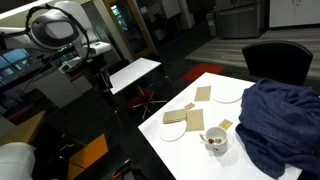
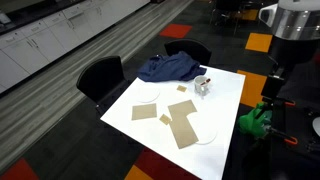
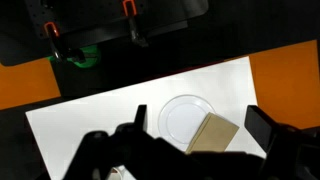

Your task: Take the red marker out of the white mug

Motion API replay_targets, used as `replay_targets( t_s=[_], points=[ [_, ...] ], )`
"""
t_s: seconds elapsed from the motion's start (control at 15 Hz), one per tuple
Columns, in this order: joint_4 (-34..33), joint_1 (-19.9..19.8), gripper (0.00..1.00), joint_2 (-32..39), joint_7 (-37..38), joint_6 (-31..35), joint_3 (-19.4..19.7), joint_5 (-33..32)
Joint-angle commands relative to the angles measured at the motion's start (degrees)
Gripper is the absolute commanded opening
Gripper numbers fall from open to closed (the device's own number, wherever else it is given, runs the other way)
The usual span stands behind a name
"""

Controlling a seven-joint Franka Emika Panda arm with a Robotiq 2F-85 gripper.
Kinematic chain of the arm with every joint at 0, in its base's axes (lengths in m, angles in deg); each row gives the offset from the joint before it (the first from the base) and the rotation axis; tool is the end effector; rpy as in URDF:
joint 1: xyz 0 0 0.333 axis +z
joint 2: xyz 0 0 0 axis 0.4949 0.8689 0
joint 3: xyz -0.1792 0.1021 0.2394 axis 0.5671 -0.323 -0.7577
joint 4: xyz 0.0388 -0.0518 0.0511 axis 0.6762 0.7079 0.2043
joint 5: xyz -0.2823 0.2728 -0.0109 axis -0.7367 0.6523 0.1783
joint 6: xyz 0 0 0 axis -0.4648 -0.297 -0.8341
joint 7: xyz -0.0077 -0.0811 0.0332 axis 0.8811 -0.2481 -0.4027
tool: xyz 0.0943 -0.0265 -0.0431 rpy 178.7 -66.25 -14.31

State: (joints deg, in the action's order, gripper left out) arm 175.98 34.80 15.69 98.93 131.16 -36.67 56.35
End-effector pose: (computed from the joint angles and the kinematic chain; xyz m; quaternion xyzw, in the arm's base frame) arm 0.3637 0.1827 0.4678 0.9892 -0.1254 -0.0743 0.0166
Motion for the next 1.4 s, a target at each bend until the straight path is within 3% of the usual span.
replay_targets(
  t_s=[0.0, 0.27, 0.67, 1.0, 1.33],
  points=[
    [-0.1, 0.9, 1.0, 0.1, 0.3, 0.0, 0.8, -0.3],
    [-0.1, 0.9, 1.0, 0.1, 0.3, 0.0, 0.8, -0.3],
    [-0.1, 0.2, 1.0, -2.2, -3.8, -0.4, 1.6, -9.8],
    [-1.4, -1.4, 1.0, -4.0, -9.4, -0.2, 6.1, -14.8],
    [-4.0, -3.4, 1.0, -2.8, -17.9, 0.5, 12.7, -15.6]
  ],
)
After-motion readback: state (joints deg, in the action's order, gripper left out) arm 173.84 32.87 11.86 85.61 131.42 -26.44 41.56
